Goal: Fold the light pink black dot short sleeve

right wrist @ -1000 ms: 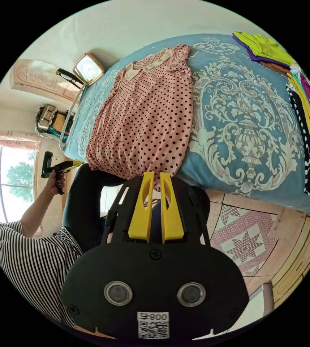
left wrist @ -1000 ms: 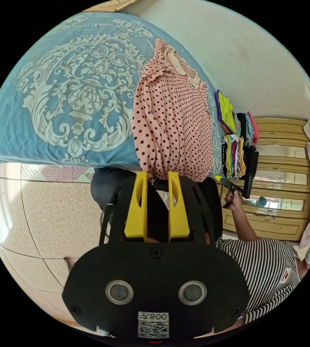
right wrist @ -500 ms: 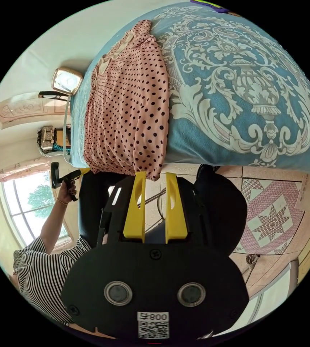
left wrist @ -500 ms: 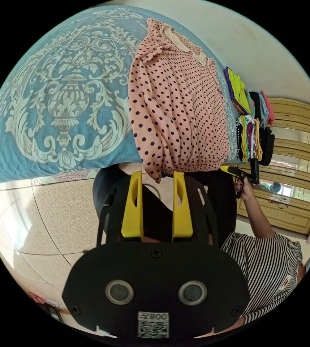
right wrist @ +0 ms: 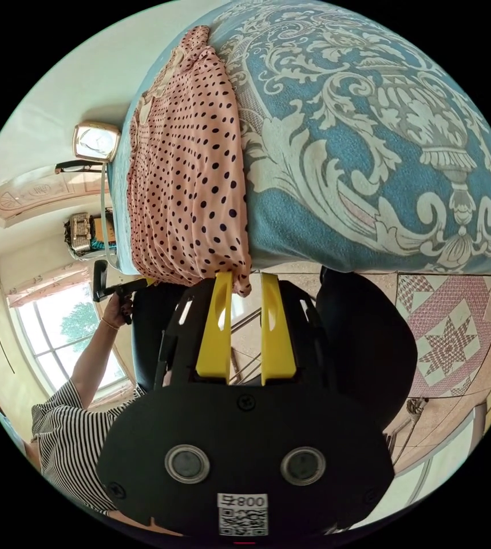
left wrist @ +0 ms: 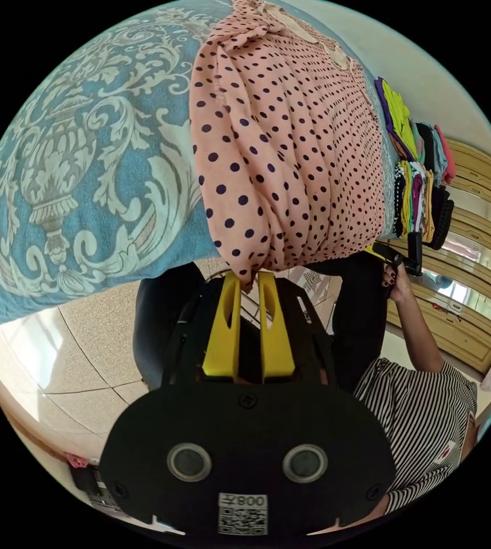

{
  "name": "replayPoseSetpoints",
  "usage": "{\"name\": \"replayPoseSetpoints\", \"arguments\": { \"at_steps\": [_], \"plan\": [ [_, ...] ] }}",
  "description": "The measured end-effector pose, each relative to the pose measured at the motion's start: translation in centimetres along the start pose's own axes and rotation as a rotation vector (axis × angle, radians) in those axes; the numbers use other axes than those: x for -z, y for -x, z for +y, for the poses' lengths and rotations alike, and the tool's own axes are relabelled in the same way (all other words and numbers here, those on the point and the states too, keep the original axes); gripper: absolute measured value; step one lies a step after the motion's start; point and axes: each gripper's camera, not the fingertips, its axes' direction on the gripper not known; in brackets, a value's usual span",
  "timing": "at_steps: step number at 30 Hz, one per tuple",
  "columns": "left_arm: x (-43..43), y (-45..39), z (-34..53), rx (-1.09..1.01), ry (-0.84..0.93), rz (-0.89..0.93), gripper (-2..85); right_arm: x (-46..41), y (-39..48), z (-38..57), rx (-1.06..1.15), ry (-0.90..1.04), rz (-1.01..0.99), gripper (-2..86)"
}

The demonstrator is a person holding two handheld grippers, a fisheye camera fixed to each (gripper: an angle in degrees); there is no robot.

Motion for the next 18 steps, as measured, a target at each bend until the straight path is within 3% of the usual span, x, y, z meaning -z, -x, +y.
{"name": "replayPoseSetpoints", "arguments": {
  "at_steps": [8, 18],
  "plan": [
    [1.2, 2.0, 4.4, 0.016, -0.097, 0.106, 3.3, 1.2, -2.1, 1.9, 0.017, 0.011, -0.067, 1.5],
    [3.4, 3.5, 11.2, -0.027, -0.237, 0.238, 1.8, 4.6, -2.8, 5.9, 0.108, -0.019, -0.127, 0.2]
  ]
}}
